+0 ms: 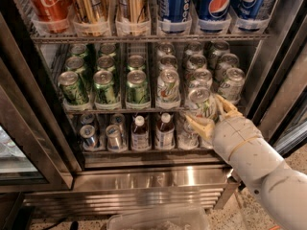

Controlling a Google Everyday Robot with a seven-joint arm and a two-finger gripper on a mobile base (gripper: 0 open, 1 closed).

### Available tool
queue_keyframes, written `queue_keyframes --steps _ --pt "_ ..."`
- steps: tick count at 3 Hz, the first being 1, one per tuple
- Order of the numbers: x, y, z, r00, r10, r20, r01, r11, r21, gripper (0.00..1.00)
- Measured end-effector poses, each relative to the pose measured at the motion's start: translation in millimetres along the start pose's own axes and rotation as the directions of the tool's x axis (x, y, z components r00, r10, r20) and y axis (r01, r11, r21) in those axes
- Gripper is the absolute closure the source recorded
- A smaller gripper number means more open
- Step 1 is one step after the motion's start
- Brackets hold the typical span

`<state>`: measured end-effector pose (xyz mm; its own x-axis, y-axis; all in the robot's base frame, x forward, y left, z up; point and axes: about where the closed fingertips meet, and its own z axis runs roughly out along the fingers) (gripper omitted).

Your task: Pick 7up can from middle shelf of fridge

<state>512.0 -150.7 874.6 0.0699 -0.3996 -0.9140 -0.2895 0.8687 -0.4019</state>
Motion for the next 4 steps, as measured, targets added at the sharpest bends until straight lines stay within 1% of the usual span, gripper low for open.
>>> queue_keyframes --steps 1,2,3,4 --pt "-8 19 -3 1.0 0.019 -0.006 -0.02 0.9919 -0.126 1.0" --pt "-25 38 -2 0.997 0.082 0.002 -0.079 0.9605 -0.267 1.0" --pt "-42 65 -3 0.986 0.167 -0.018 -0.159 0.8914 -0.424 1.0" --pt "-59 93 -11 0.961 0.267 -0.067 -0.256 0.7767 -0.576 1.0"
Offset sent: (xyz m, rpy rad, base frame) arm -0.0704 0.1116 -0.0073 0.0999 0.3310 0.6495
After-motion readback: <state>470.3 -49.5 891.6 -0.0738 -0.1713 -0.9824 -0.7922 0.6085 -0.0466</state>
